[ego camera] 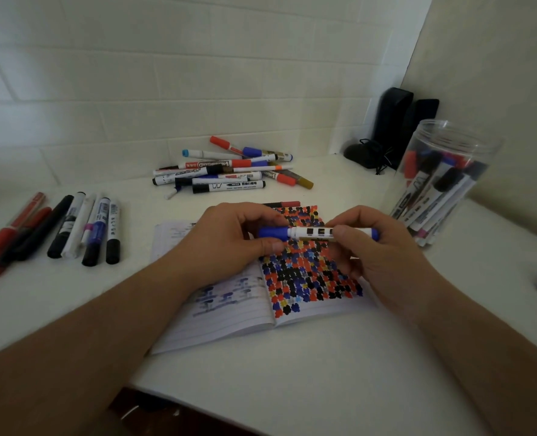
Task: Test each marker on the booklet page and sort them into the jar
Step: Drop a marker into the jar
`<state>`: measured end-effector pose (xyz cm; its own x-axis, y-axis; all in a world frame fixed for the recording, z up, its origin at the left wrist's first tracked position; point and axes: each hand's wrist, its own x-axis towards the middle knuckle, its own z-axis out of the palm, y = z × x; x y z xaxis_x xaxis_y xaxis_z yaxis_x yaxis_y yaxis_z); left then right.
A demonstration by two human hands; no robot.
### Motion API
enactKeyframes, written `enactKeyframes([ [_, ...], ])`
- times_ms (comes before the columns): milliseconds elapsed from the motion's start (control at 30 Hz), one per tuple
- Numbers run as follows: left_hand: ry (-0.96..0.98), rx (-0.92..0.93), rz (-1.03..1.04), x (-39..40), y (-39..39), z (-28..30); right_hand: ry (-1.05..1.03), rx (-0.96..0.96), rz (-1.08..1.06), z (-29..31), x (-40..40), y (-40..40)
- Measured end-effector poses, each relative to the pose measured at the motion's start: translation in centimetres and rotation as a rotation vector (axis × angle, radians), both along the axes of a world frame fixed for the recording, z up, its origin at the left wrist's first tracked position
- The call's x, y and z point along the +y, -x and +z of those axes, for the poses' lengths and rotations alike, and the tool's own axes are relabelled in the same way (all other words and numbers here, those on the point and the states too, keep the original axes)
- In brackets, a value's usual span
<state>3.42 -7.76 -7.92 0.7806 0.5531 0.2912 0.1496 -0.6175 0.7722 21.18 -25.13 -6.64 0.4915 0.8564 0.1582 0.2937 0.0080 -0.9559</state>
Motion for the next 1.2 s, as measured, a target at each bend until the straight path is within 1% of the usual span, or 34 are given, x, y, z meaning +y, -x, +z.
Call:
enactKeyframes([
  [133,0.002,-0.02,0.005,0.2,0.0,-0.1,0.007,-0.011,0.018,-0.2,0.1,0.2],
  [333,-0.025,-0.013,0.011,-0.1,0.0,-0.1,0.037,-0.121,0.038,-0.3,0.1,0.6],
  [467,-0.067,-0.078,0.049,-0.4,-0.3,0.2,0.008,-0.119,0.049,0.0,0.1,0.8],
  [667,-0.17,-0.086,0.058,-0.6,-0.1,0.4,0.012,-0.165,0.043,0.2,-0.2,1.6],
  [800,-0.17,-0.072,0.067,-0.4,-0.5,0.2,0.009,-0.167,0.022,0.2,-0.3,2.3],
  [900,-0.193,0.01,-0.018,-0.4,-0.7,-0.1,-0.052,-0.243,-0.085,0.6,-0.5,2.2],
  [1000,-0.324,0.139,-0.137,-0.3,-0.9,-0.4,-0.114,-0.374,-0.25,1.8,-1.0,1.1],
  [1067,-0.357,0.188,-0.12,-0.3,-1.0,-0.3,-0.143,-0.452,-0.365,3.8,-1.9,0.0],
  [1100,-0.362,0.191,-0.103,-0.3,-1.0,-0.2,-0.194,-0.453,-0.404,5.3,-2.4,-0.5],
  [1200,-0.39,0.177,-0.112,-0.6,-1.1,-0.1,-0.454,-0.383,-0.491,10.7,-4.5,-2.0],
])
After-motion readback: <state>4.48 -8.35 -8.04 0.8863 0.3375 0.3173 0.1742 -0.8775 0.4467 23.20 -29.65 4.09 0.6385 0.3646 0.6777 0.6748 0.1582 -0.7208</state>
